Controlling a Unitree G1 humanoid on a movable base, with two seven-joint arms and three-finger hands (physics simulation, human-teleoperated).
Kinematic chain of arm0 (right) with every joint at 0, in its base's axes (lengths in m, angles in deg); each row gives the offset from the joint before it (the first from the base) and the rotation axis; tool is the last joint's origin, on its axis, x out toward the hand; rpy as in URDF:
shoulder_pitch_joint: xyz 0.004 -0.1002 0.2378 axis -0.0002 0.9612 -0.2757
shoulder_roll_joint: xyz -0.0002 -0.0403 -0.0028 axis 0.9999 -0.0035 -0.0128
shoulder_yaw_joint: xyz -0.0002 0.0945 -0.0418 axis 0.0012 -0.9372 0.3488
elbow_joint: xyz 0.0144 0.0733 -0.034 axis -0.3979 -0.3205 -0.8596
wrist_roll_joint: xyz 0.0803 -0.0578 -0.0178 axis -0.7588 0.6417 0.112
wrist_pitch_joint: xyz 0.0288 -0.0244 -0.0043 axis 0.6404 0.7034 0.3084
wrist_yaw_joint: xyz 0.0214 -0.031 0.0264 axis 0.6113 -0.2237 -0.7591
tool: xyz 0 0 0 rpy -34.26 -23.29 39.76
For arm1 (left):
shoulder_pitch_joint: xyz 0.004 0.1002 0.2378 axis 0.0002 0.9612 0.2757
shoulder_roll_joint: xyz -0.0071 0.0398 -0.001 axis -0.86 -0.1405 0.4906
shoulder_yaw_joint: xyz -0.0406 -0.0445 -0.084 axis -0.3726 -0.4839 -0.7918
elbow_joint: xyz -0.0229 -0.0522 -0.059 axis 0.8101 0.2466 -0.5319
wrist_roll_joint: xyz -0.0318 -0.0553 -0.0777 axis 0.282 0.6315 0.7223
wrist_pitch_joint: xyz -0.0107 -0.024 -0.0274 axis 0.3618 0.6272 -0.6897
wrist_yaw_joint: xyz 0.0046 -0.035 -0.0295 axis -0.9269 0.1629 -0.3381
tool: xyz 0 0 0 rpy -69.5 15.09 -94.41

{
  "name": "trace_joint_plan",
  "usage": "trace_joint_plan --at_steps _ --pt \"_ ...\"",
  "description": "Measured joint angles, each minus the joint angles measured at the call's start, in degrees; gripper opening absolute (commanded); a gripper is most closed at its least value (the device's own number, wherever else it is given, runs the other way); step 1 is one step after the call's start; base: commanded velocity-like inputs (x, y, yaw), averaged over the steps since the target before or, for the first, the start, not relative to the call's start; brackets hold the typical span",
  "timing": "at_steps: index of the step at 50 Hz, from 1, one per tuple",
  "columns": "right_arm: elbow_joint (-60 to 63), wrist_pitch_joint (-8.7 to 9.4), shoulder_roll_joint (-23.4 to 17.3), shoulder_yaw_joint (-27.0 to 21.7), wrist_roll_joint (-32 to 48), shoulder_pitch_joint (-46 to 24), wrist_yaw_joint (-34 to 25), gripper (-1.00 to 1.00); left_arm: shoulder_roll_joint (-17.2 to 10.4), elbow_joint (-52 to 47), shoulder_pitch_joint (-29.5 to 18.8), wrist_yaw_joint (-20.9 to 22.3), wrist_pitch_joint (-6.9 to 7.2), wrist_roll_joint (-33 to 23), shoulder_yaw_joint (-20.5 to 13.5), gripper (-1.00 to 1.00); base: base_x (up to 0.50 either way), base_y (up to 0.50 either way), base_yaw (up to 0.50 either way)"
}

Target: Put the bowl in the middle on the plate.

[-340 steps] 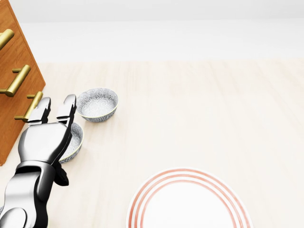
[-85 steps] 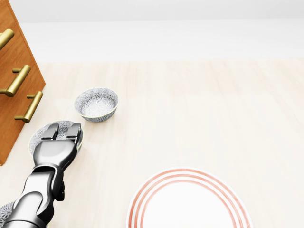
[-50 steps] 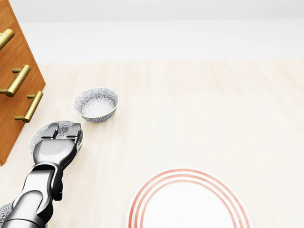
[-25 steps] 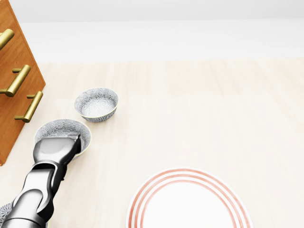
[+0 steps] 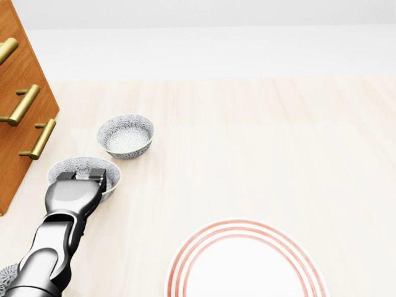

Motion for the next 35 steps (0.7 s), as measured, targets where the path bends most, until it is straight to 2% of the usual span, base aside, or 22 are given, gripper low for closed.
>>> trace_joint_plan --at_steps 6,35 --pt "-0.15 0.00 -0.05 0.07 0.06 0.00 0.06 1.00 0.15 -1.88 1.05 0.81 0.00 -0.44 0.00 -1.00 0.00 0.00 0.00" --pt "0.21 0.00 0.16 -0.11 0.63 0.16 -0.44 1.00 2.93 -23.23 9.74 12.92 0.00 3.68 -0.32 -1.00 0.00 0.00 0.00"
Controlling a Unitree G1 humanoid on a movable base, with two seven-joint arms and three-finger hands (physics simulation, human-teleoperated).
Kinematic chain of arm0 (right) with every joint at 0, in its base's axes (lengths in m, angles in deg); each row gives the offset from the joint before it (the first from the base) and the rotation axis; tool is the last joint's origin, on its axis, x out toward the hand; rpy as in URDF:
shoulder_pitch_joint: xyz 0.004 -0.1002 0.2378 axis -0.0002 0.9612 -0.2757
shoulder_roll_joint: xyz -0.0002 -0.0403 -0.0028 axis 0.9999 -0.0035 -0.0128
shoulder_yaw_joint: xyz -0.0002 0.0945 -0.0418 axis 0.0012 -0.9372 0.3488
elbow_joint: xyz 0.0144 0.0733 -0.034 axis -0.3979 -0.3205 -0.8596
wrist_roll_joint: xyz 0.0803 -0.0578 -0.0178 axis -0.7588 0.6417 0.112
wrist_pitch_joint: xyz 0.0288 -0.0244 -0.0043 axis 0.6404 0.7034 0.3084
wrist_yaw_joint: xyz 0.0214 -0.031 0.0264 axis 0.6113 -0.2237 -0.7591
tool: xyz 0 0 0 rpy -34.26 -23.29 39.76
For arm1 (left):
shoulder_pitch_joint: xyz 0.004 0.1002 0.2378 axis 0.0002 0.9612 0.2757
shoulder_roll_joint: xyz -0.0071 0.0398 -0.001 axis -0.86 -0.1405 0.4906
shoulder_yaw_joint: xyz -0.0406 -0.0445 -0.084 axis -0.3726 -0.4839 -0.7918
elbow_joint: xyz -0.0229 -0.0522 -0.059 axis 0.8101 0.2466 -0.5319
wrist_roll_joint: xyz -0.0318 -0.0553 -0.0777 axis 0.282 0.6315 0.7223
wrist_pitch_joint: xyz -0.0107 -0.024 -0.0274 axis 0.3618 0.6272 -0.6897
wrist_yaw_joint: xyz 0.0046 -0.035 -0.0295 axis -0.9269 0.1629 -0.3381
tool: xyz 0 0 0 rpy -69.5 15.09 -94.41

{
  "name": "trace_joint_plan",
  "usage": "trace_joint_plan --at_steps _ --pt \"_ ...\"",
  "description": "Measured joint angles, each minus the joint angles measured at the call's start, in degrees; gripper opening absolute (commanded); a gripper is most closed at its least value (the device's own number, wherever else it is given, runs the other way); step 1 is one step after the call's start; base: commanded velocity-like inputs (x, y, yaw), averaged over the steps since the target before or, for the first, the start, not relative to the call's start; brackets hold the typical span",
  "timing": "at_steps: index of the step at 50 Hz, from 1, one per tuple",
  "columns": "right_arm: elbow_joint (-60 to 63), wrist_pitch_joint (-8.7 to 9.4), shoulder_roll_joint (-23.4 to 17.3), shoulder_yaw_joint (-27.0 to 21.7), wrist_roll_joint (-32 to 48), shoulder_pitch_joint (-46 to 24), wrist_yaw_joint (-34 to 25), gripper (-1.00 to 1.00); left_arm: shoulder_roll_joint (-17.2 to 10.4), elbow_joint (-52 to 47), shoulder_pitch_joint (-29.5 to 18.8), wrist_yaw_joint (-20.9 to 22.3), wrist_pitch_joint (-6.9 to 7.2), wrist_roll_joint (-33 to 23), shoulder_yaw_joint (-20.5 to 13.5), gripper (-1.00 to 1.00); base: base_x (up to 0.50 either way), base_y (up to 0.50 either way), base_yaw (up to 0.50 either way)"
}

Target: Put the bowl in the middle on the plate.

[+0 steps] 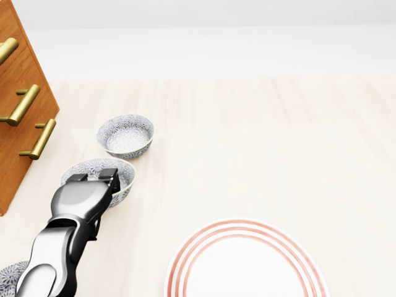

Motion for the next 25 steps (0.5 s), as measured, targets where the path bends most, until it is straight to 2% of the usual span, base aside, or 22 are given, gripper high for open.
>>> trace_joint_plan --at_steps 25 --pt "-0.02 0.00 0.28 0.35 0.59 0.12 -0.07 1.00 3.55 -14.50 3.76 6.62 0.00 -2.79 1.17 -1.00 0.00 0.00 0.00"
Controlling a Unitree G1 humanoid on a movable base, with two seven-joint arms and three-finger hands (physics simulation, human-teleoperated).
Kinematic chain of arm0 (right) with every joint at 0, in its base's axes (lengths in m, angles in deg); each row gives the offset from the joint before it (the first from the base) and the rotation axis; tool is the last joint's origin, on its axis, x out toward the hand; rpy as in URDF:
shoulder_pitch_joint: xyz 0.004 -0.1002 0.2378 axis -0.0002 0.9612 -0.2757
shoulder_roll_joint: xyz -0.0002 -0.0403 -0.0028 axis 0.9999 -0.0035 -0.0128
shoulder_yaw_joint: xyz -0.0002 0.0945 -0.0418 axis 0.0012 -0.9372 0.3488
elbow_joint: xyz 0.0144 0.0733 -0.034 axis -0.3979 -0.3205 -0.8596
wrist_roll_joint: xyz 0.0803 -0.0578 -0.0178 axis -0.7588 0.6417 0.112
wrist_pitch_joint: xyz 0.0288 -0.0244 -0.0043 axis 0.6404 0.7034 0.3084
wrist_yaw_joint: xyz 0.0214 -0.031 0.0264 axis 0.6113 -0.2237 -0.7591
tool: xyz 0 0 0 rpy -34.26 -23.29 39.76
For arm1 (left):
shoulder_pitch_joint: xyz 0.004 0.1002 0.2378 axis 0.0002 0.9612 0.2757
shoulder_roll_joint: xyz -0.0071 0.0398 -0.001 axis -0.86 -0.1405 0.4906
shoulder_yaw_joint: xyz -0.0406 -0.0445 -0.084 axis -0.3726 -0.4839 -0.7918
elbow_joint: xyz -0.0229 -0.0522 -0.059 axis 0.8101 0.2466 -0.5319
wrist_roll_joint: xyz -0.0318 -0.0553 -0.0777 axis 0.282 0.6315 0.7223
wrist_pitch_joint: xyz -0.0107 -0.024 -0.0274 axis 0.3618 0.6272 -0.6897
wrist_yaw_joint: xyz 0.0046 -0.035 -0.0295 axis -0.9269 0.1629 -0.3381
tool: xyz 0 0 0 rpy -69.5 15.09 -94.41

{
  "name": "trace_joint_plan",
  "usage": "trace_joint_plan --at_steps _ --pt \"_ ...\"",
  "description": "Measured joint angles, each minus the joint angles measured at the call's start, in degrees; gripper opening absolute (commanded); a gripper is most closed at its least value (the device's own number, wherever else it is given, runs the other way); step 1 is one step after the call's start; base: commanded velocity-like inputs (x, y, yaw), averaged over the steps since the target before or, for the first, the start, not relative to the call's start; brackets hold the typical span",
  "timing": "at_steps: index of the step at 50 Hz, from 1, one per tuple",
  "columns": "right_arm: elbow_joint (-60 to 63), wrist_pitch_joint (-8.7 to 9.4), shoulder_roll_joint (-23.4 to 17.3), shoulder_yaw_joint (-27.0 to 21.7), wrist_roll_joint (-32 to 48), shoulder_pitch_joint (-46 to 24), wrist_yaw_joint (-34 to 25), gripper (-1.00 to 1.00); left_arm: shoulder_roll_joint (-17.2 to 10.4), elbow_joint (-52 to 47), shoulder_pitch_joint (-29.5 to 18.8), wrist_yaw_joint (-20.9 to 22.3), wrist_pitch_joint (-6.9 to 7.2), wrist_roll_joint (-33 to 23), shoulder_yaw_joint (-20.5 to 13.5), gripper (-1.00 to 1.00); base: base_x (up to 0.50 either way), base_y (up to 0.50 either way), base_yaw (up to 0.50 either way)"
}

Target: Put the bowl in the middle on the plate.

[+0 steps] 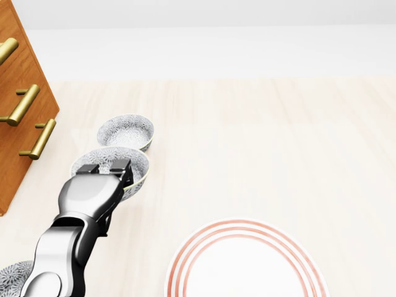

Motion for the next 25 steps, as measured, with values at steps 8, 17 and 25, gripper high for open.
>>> trace_joint_plan --at_steps 8,17,25 --pt "-0.24 0.00 0.02 0.11 0.17 -0.02 -0.05 1.00 1.41 -6.01 1.67 3.14 0.00 -1.51 0.92 -1.00 0.00 0.00 0.00" --pt "-0.52 0.00 0.00 0.17 0.29 0.02 -0.13 1.00 3.50 -13.82 3.38 7.26 0.00 -3.27 2.31 -1.00 0.00 0.00 0.00" --pt "-0.54 0.00 -0.01 0.16 0.43 0.06 -0.24 1.00 5.58 -20.00 5.04 10.06 0.00 -4.06 4.19 -1.00 0.00 0.00 0.00"
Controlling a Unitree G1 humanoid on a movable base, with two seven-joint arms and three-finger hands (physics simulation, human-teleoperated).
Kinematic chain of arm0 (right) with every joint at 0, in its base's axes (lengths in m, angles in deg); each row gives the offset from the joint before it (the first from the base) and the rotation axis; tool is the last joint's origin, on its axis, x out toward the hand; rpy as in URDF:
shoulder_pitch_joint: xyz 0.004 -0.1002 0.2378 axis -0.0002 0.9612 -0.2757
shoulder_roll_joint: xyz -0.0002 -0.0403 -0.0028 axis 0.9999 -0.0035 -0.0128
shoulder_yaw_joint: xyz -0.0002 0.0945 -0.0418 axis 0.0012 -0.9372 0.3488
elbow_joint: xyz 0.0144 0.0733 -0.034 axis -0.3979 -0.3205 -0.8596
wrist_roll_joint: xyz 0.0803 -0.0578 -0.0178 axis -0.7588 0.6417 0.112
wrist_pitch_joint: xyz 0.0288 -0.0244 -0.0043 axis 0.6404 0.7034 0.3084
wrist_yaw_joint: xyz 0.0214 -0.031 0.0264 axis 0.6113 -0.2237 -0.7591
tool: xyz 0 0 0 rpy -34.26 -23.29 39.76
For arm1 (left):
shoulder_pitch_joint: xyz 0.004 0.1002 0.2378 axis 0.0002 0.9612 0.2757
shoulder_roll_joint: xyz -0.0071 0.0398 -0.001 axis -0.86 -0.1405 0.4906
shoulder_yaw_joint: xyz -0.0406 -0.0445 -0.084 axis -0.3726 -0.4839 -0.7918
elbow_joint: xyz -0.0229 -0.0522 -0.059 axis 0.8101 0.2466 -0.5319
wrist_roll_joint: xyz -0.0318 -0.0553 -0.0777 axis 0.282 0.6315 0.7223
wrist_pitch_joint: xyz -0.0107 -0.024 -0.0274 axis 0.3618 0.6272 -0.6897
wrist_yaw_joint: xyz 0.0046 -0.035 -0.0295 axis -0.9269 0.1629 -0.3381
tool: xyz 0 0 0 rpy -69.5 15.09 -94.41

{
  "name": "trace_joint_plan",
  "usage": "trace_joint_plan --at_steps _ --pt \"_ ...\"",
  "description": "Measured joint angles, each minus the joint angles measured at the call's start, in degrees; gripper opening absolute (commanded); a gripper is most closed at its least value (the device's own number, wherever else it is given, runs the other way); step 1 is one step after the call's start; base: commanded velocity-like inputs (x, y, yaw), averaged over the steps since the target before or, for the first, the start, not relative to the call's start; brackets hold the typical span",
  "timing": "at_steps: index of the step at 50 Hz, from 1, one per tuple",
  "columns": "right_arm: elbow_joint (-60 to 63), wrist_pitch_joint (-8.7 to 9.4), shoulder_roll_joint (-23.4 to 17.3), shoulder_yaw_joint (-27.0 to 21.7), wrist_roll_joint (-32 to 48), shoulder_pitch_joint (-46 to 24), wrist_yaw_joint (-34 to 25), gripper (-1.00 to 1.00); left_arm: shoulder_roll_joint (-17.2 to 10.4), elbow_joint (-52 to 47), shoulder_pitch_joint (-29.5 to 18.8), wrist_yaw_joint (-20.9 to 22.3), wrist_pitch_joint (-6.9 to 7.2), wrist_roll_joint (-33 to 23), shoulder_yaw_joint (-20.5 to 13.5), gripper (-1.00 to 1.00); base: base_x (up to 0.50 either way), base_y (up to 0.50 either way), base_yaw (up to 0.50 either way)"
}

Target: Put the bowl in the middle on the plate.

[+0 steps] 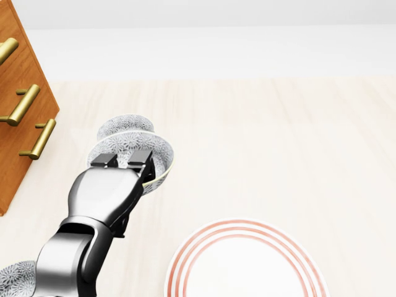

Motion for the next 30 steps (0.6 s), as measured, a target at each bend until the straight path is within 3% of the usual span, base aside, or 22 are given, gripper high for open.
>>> trace_joint_plan --at_steps 20,30 --pt "-0.10 0.00 0.01 0.03 0.37 0.01 -0.11 1.00 3.16 -7.49 3.90 1.39 -0.87 -0.66 4.69 -1.00 0.00 0.00 0.00" --pt "0.02 0.00 0.12 0.09 0.57 0.05 -0.10 1.00 3.79 -9.48 5.75 0.52 -3.81 1.14 7.48 -1.00 0.00 0.00 0.00"
